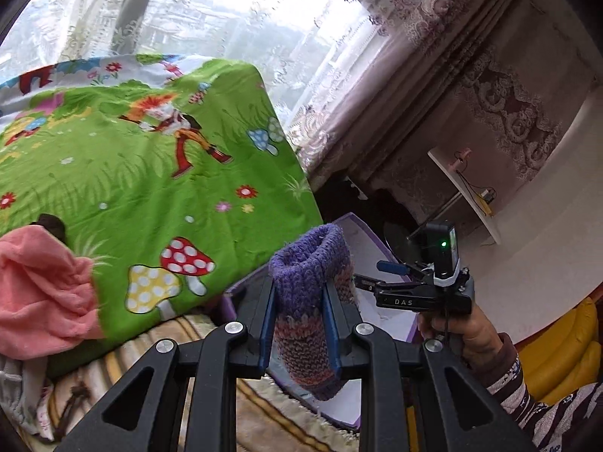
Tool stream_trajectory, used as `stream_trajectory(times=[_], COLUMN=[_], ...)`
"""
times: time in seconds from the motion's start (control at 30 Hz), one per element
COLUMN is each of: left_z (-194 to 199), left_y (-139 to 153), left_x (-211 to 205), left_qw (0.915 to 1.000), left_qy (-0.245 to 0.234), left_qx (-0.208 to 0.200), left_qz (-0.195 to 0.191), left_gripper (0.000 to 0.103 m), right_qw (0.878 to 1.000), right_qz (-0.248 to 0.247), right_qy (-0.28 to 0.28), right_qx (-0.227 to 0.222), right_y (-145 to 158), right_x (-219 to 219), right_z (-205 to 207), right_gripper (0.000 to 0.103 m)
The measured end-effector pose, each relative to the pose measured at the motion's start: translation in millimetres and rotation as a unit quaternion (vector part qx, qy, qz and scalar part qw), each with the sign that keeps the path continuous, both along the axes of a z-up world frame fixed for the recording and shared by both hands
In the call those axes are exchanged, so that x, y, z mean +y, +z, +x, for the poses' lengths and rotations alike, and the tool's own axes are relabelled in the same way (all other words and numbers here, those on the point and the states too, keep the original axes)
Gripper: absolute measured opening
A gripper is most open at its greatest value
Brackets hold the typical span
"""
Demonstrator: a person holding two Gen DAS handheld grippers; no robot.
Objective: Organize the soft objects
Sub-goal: 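Lower the purple knit sock into the box and open the left tool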
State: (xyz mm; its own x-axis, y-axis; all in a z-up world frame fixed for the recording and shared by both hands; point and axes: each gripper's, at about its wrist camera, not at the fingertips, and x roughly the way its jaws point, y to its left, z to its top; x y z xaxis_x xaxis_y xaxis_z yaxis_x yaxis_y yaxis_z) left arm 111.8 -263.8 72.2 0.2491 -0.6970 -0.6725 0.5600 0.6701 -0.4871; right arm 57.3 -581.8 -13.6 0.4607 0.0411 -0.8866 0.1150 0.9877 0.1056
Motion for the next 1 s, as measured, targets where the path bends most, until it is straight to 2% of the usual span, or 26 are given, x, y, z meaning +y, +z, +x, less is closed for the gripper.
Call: stream_trajectory(times=[0.07,0.13,0.23,0.3,0.4,0.47,0.6,0.67,0.7,0.73,0.77,0.8,0.83,0.87,1.0], left_z=[-4,-12,-25,-35,-48,-60,-81,-88,-92,-93,-93,-89,-86,-83,-63], left_y=[-11,-23,-40,-51,-69,-84,-113,-126,-131,-135,-135,-135,-132,-128,-108], left_x=[-29,-60,-103,-129,-159,-177,-202,-212,-217,-220,-223,-225,-225,-223,-206], left_qw=[0.9990,0.9944,0.9778,0.9609,0.9306,0.9047,0.8631,0.8476,0.8422,0.8410,0.8436,0.8484,0.8553,0.8640,0.8984], left_qy=[-0.040,-0.095,-0.185,-0.243,-0.318,-0.372,-0.435,-0.450,-0.456,-0.456,-0.452,-0.448,-0.442,-0.431,-0.376], left_qx=[0.007,0.008,0.005,-0.002,-0.011,-0.006,-0.001,-0.007,-0.005,-0.004,-0.006,-0.004,-0.003,-0.005,-0.004], left_qz=[0.018,0.046,0.099,0.132,0.181,0.208,0.256,0.282,0.288,0.291,0.290,0.282,0.271,0.261,0.227], left_gripper=[0.024,0.024,0.024,0.024,0.024,0.024,0.024,0.025,0.029,0.037,0.042,0.051,0.059,0.061,0.064], right_qw=[1.000,1.000,0.999,0.998,0.996,0.996,0.995,0.994,0.994,0.994,0.994,0.993,0.993,0.993,0.992], right_qz=[0.001,-0.002,0.002,0.007,0.010,0.008,0.011,0.012,0.014,0.015,0.016,0.017,0.017,0.017,0.025], right_qy=[-0.016,-0.028,-0.048,-0.059,-0.070,-0.075,-0.086,-0.090,-0.092,-0.094,-0.095,-0.096,-0.097,-0.097,-0.104], right_qx=[-0.005,-0.011,-0.021,-0.032,-0.047,-0.050,-0.055,-0.056,-0.057,-0.058,-0.059,-0.060,-0.060,-0.060,-0.065], right_y=[8,14,14,14,15,16,17,18,19,19,20,20,21,21,23], right_x=[-12,-22,-32,-33,-37,-37,-43,-46,-46,-47,-47,-47,-47,-47,-47], right_z=[-22,-38,-52,-63,-67,-69,-72,-75,-76,-77,-79,-80,-80,-81,-86], right_gripper=[0.087,0.087,0.087,0.087,0.087,0.087,0.087,0.087,0.087,0.087,0.087,0.087,0.087,0.087,0.087])
